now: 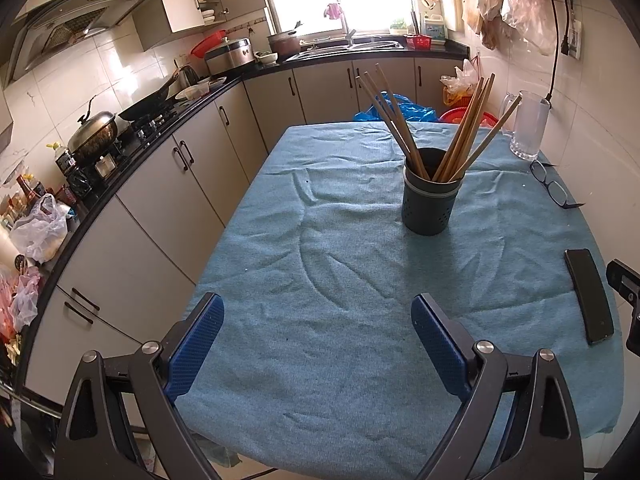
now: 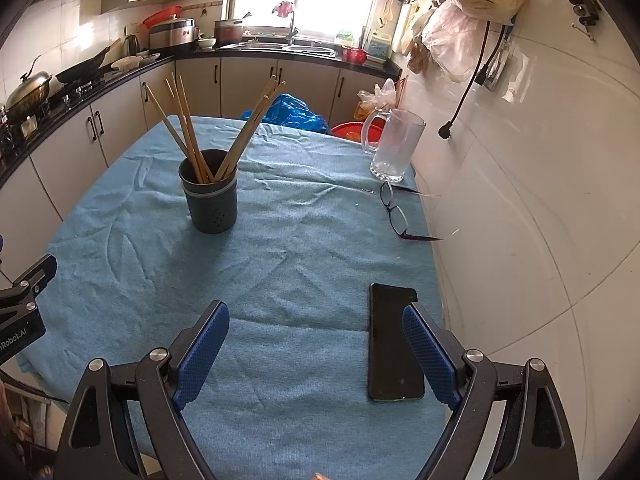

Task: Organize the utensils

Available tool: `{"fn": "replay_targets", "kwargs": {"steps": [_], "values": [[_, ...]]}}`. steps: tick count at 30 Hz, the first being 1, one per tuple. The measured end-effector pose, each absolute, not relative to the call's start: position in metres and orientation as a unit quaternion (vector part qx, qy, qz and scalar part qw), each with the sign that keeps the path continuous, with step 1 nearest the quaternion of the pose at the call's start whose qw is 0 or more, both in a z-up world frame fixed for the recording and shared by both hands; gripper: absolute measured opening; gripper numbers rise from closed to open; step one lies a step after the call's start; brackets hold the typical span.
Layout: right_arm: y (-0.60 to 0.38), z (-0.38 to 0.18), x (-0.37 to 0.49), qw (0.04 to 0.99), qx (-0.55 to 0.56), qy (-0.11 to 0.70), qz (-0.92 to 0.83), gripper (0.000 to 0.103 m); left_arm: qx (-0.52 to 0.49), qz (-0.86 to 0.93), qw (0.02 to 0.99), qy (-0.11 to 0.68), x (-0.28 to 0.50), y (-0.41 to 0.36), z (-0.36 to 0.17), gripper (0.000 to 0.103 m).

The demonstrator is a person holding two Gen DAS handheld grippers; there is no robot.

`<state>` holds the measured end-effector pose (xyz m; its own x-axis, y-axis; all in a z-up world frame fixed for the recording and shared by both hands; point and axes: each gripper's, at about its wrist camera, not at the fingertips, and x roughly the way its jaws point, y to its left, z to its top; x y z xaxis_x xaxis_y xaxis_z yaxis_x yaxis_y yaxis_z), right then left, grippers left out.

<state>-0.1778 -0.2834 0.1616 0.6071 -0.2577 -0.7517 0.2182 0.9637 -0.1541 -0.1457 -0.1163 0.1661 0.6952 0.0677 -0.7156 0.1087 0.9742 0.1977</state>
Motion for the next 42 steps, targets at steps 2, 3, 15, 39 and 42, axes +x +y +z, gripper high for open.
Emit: {"fn": "replay_targets", "kwargs": {"steps": [2,3,15,39,42], "values": [[-0.283,0.161,-0.177,0.896,-0.024,0.424,-0.132,0.092,0.114,-0.010,0.913,0.391,-0.145,-0.116,0.165,0.094],[-0.284,0.161,-0.177,0.895,-0.024,0.425,-0.132,0.092,0.114,-0.011,0.913,0.392,-0.145,-0.116,0.165,0.094],[-0.285,0.158,-0.172,0.895,-0.024,0.427,-0.130,0.092,0.114,-0.011,0.912,0.393,-0.144,-0.113,0.163,0.094],[-0.291,0.142,-0.157,0.887,-0.018,0.447,-0.117,0.092,0.081,-0.027,0.912,0.400,-0.134,-0.094,0.156,0.094],[-0.301,0.121,-0.153,0.879,0.014,0.465,-0.103,0.092,0.070,-0.016,0.899,0.432,-0.124,-0.085,0.139,0.094]]}}
